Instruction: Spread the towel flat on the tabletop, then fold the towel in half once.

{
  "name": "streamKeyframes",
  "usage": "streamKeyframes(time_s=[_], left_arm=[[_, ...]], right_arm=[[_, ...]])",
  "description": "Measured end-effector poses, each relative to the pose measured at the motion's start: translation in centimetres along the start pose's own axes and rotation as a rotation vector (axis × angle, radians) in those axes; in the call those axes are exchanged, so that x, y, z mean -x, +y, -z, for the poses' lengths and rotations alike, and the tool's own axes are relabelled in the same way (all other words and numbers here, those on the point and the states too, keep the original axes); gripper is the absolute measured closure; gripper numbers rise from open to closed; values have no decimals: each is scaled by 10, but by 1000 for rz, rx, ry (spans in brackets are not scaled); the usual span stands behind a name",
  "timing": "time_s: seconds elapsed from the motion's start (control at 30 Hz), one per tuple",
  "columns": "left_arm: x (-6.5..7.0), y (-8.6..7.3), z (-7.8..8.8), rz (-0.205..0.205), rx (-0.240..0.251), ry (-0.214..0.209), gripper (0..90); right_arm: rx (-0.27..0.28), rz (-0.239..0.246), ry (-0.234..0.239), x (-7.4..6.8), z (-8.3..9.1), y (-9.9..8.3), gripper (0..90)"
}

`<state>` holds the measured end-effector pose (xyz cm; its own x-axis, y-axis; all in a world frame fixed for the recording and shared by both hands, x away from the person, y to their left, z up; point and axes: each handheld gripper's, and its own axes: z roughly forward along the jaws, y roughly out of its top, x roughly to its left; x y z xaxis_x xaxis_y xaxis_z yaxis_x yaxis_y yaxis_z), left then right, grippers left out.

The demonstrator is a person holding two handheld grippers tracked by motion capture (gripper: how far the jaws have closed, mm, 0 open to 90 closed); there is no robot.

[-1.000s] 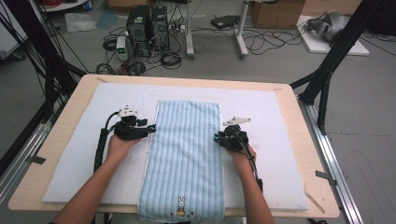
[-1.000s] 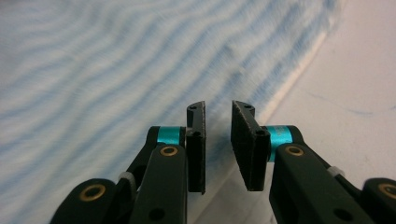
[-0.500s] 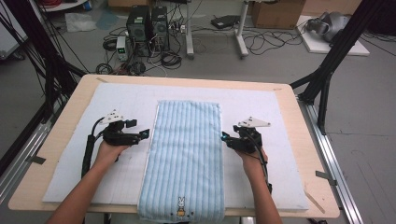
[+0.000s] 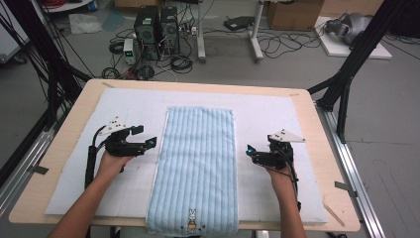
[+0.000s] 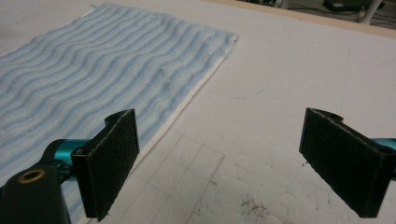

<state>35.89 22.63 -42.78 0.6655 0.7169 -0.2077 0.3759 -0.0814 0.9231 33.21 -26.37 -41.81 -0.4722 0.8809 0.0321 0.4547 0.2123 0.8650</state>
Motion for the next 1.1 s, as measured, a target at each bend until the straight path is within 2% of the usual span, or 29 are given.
streamKeyframes(time_s=[0.57, 0.83, 0.9, 0.97, 1.1], left_arm=[[0, -3, -4, 11, -31, 10, 191], [-5, -5, -5, 42, -15, 19, 206], [-6, -4, -7, 38, -28, 30, 223], [-8, -2, -10, 19, -39, 59, 249], [-17, 8, -18, 60, -34, 72, 247]], right_arm=[[-11, -24, -5, 2, 3, -2, 111], [-19, -25, 6, 0, 0, -2, 111], [-24, -25, 8, 0, 0, -2, 111], [-28, -27, 14, 1, 0, -3, 111], [-20, -36, 20, 1, 2, -3, 111]])
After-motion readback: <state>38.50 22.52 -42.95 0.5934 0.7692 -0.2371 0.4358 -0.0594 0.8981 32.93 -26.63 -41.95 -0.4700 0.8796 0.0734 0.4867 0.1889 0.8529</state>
